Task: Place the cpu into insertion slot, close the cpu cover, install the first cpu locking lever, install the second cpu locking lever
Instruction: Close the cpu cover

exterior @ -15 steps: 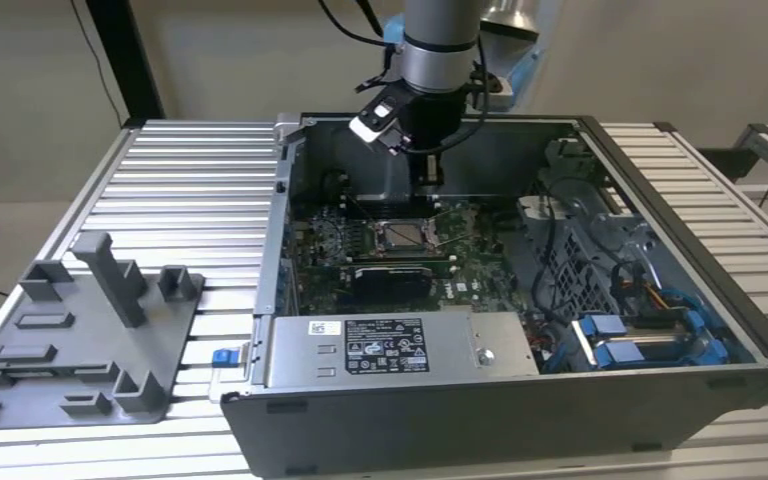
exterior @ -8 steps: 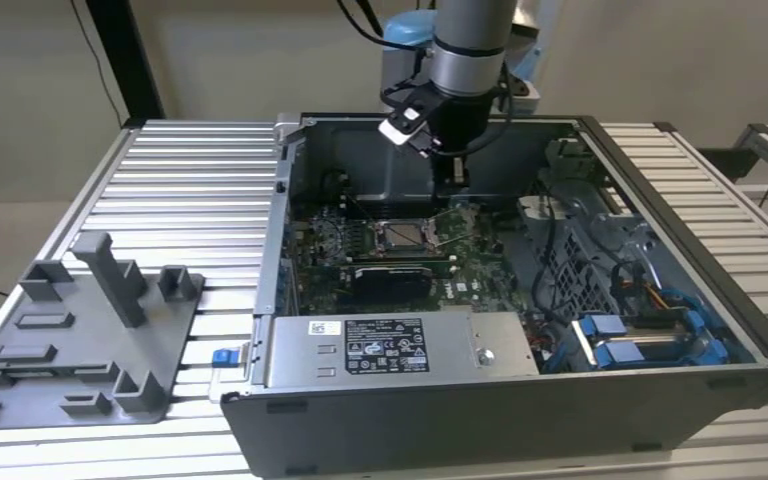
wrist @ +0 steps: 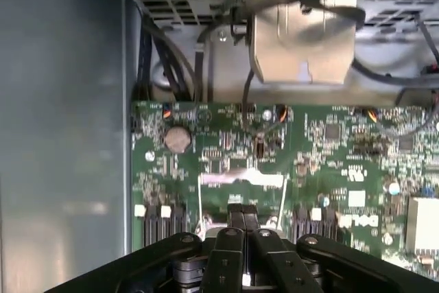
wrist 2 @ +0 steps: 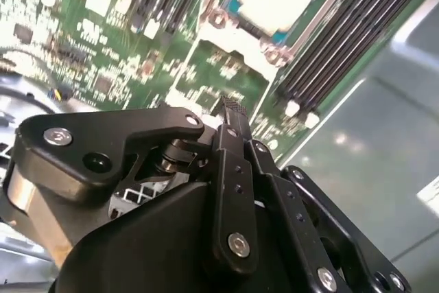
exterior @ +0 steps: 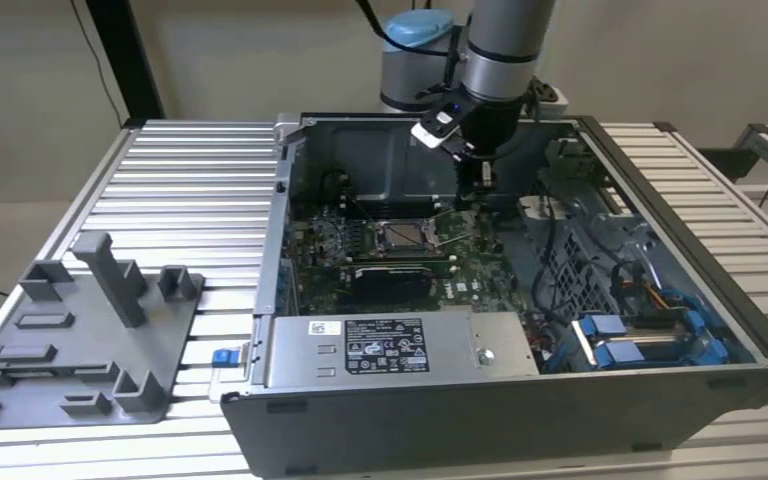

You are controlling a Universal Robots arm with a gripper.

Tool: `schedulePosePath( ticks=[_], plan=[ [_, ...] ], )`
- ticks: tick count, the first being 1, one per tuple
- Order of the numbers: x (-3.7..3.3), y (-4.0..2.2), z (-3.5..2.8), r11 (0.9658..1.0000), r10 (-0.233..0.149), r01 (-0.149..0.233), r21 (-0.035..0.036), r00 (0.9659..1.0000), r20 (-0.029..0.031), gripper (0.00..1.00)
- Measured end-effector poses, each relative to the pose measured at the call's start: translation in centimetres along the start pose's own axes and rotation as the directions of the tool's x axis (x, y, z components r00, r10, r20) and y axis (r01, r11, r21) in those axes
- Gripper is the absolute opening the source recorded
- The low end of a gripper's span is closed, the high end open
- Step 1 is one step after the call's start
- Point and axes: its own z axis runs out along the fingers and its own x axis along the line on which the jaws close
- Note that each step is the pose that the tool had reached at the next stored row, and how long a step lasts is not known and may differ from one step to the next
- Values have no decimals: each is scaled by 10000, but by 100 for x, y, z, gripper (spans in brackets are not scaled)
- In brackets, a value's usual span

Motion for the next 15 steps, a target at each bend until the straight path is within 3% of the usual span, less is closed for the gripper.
schedulePosePath(
  ticks=[2,7,9,10,11,12,15],
  plan=[
    [2,79,11,9999,3,-3,123,10000,0,0],
    [6,268,35,9987,15,-15,508,10000,-1,0],
    [6,414,59,9974,20,-20,727,10000,0,0],
    [6,491,78,9960,25,-25,888,10000,-1,0],
    [6,514,89,9944,14,-13,1061,10000,-2,0],
    [5,533,101,9916,-22,23,1293,10000,-4,0],
    [4,583,126,9901,-71,71,1400,10000,-3,0]
  ],
)
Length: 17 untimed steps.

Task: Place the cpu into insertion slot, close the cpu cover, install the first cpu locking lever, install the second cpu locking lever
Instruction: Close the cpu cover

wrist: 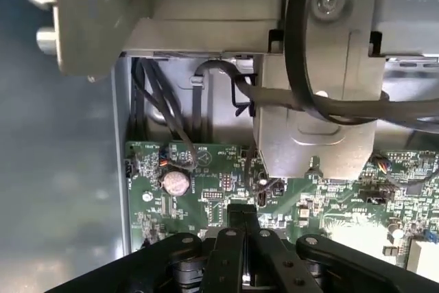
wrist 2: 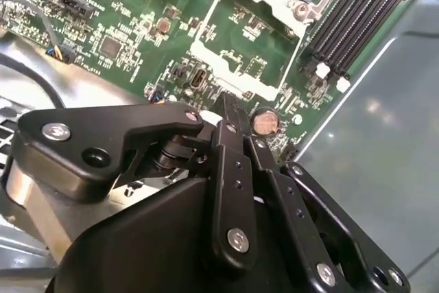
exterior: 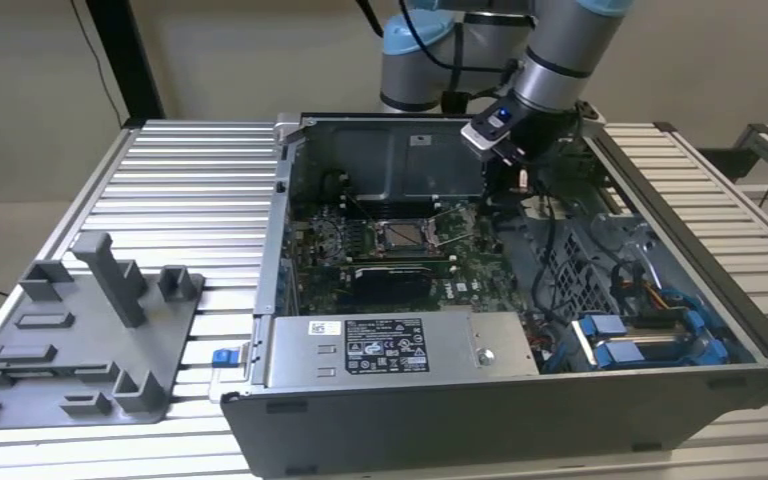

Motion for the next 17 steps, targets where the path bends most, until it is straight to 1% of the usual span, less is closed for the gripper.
schedulePosePath(
  ticks=[1,2,10,14,16,17],
  plan=[
    [-1,47,17,10000,-33,33,44,10000,5,0],
    [0,58,33,10000,-47,47,61,10000,3,0],
    [-5,86,175,9999,-66,66,141,10000,7,0],
    [-8,97,243,9998,-65,65,198,10000,6,0],
    [-10,100,263,9997,-63,63,254,10000,6,0],
    [-11,100,270,9995,-61,61,307,10000,8,0]
  ],
)
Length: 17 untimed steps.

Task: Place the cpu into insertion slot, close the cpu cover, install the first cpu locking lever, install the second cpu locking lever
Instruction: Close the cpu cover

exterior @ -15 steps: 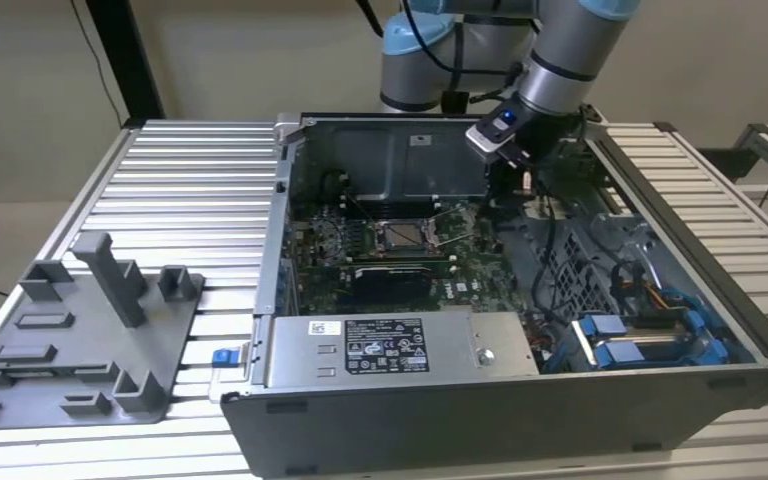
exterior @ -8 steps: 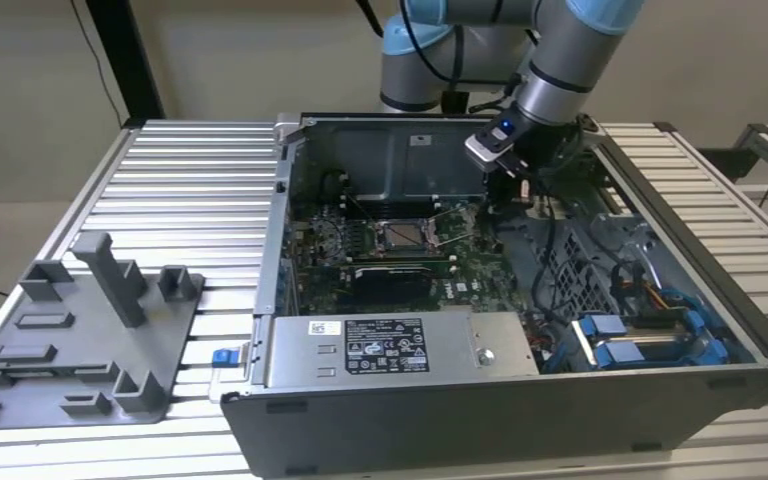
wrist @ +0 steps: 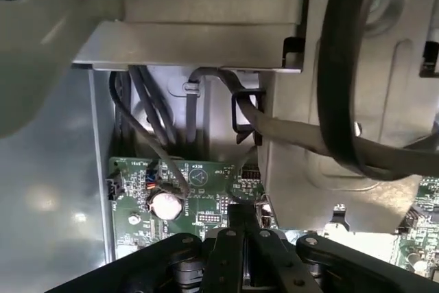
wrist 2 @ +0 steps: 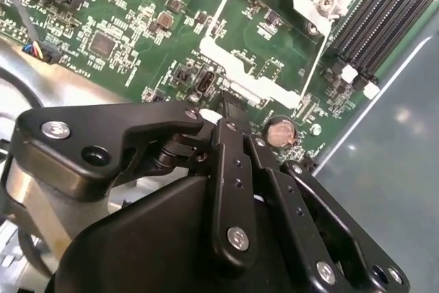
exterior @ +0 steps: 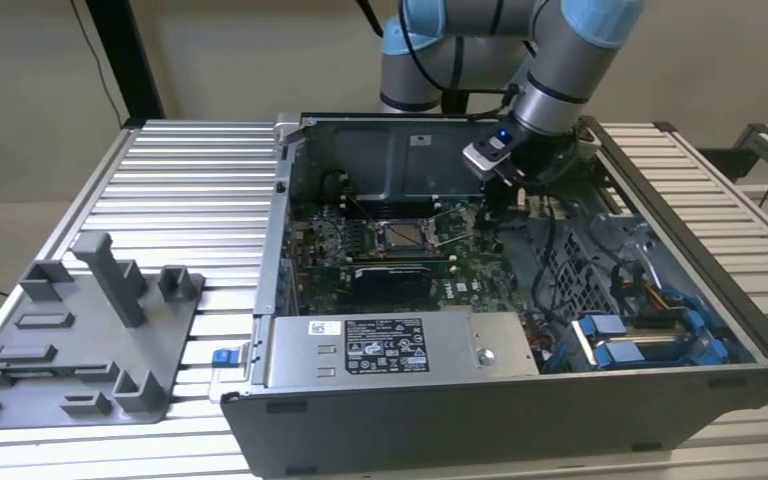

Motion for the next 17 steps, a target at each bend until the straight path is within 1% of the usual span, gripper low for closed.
schedulePosePath(
  ticks=[1,2,4,5,6,8,10,12,14,17],
  plan=[
    [-2,1,3,10000,3,-3,82,10000,3,0],
    [-3,1,4,9998,7,-7,205,10000,6,0],
    [-4,1,5,9986,17,-17,522,10000,8,0],
    [-4,1,5,9978,21,-22,663,10000,10,0],
    [-4,1,4,9970,25,-25,779,10000,9,0],
    [-4,-1,-4,9954,29,-30,957,10000,9,0],
    [-4,-3,-16,9939,33,-33,1101,10000,6,0],
    [-3,-7,-40,9926,35,-36,1215,10000,4,0],
    [-3,-13,-72,9917,38,-38,1288,10000,2,0],
    [-3,-25,-132,9908,40,-40,1355,10000,2,0]
  ],
)
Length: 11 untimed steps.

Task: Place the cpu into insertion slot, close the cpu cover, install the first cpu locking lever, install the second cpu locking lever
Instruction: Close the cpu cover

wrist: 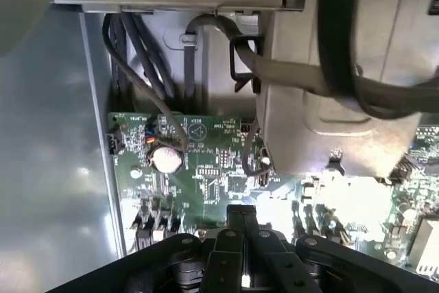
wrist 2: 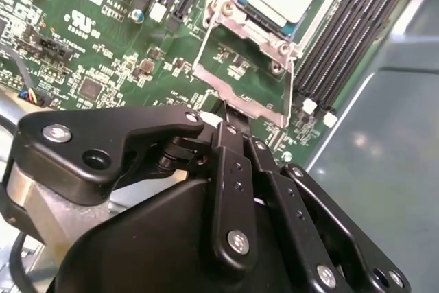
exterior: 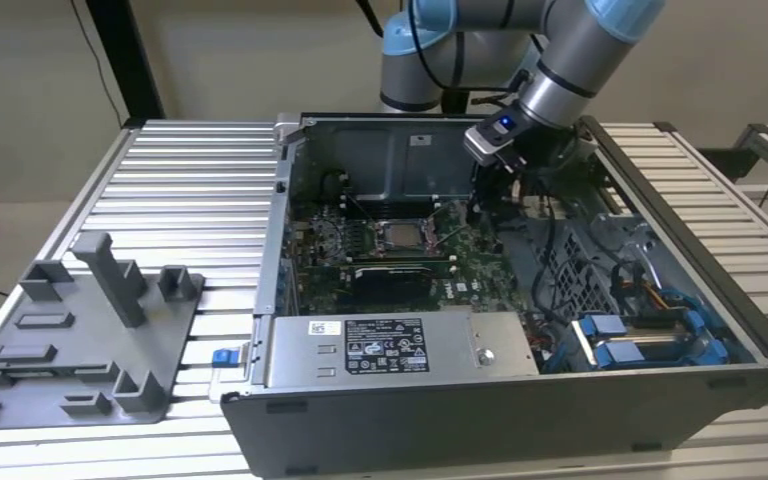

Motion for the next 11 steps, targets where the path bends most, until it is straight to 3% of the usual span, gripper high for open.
schedulePosePath(
  ticks=[5,11],
  plan=[
    [0,-32,-38,10000,-1,1,19,10000,-2,0],
    [-2,-122,-18,10000,-1,1,19,10000,-1,0]
  ],
)
